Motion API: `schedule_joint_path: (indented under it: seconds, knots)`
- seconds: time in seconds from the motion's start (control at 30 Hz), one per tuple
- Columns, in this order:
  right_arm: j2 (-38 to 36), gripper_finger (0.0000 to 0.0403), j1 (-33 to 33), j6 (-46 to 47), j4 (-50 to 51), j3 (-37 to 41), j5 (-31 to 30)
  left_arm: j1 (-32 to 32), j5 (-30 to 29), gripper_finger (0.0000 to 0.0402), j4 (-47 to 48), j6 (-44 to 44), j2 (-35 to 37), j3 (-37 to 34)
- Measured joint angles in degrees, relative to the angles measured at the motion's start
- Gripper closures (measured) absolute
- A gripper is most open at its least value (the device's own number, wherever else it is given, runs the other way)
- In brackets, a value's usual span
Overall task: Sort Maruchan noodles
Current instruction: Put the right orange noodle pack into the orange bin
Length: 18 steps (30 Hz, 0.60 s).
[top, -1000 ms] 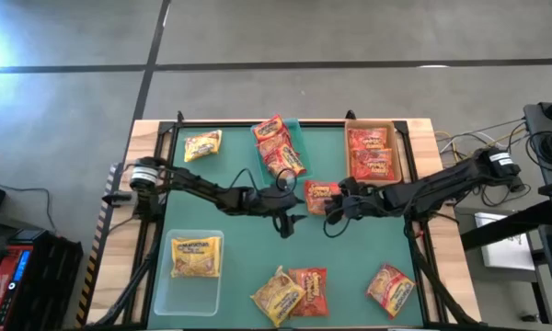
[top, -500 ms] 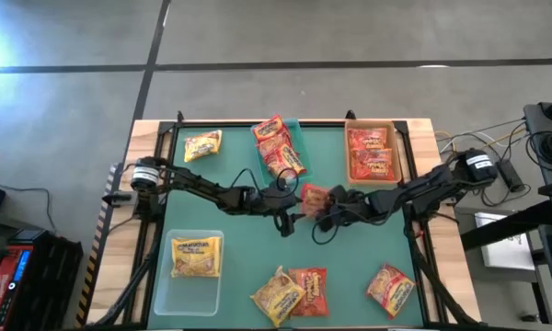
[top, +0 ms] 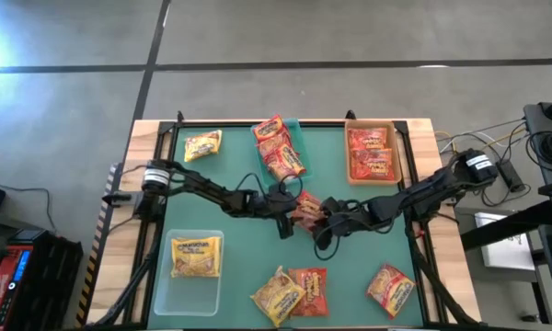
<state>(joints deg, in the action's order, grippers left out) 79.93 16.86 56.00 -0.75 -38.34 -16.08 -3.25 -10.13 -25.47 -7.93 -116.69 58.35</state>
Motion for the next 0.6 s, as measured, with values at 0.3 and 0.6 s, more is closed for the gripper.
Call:
schedule_joint_path:
  seconds: [0.3,0.6]
  knots:
    - [-1.8,0.0249,0.2,7.2,24.8,-5.8,-0.4,0.0,0.1,0.0185,1.1,-0.8,-2.2,-0.3]
    - [-8.1,0.0193,0.1,11.0,32.2,-5.8,-0.7,0.0,0.1,0.0185,1.3,-0.5,-2.3,-1.1]
